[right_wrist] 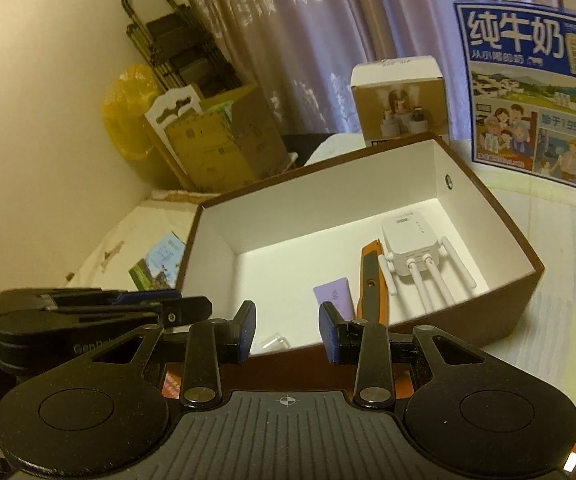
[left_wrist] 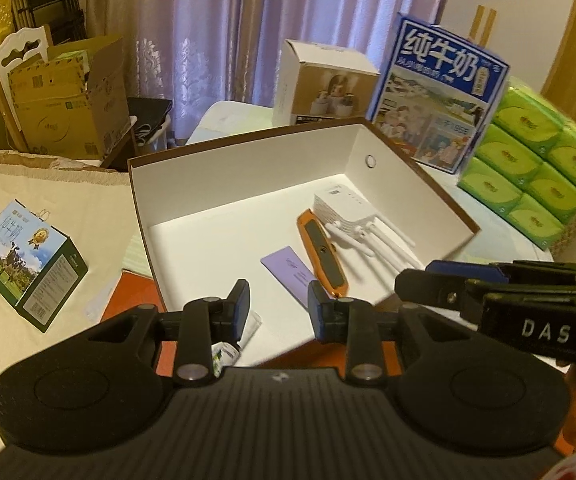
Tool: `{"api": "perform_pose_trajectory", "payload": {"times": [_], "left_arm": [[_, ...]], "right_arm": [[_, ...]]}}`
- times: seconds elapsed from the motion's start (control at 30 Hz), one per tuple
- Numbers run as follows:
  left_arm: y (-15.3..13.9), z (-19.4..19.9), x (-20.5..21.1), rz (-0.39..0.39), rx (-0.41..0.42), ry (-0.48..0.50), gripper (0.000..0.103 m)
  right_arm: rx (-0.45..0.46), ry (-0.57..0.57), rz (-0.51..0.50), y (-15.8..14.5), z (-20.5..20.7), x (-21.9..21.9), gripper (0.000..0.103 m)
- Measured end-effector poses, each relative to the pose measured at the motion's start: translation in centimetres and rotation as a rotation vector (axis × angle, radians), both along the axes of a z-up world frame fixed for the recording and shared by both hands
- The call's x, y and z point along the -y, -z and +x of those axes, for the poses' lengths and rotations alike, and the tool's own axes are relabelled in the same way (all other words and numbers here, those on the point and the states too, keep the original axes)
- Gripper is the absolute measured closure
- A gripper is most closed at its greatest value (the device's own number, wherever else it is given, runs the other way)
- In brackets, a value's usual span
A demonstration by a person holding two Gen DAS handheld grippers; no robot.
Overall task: Organize rigid objects
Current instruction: 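Withdraw both tools from the box back over the mat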
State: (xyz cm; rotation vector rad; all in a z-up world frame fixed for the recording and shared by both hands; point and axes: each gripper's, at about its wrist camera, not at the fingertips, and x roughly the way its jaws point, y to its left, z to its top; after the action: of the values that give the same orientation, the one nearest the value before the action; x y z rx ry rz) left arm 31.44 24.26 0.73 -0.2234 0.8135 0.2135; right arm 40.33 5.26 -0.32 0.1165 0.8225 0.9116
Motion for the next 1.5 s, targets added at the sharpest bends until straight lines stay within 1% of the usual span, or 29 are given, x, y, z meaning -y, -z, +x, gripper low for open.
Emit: {"api": "perform_pose_trajectory", "payload": {"times": [0.13,0.27,0.43,0.5,0.57,0.63,0.73,1.03,1.5], "left_arm": [[-0.6,-1.5,1.1,0.001,0.013,0.016,0.074],[-1.0,-3.0,2.3,-0.005,0.023,0.037,0.073],[-1.1,-4.6,3.8,-0.015,0.031,0.070,0.072],[-1.0,-5.3,4.5,-0.021,0.031,0.085,0.072],[-0.7,-5.8,5.1,-0.022,0.028,0.099,0.072],[-0.5,-6.4,5.7,-0.022,0.024,0.109,0.072],[0.0,-7.0,6.4,-0.028,0.013,0.126,0.072],[1.1,-7.8,8.6,-0.031,0.001,0.181,0.066],[2.7,-7.7,12.5,-0.033,-0.018,0.328,0.066]], "right_arm": [[-0.001,0.010,0.012,-0.5,-1.6,1.5,0.071],[-0.004,0.021,0.015,-0.6,-3.2,2.9,0.070],[-0.009,0.050,0.019,-0.6,-5.0,5.0,0.069],[-0.013,0.061,0.016,-0.5,-5.7,5.8,0.067],[-0.016,0.074,0.010,-0.3,-6.3,6.6,0.060],[-0.015,0.089,0.002,-0.2,-6.9,7.4,0.057],[-0.017,0.102,-0.008,0.1,-7.7,8.4,0.054],[-0.037,0.156,-0.053,1.4,-9.6,11.6,0.050],[-0.105,0.253,-0.113,3.4,-12.1,16.5,0.049]]}}
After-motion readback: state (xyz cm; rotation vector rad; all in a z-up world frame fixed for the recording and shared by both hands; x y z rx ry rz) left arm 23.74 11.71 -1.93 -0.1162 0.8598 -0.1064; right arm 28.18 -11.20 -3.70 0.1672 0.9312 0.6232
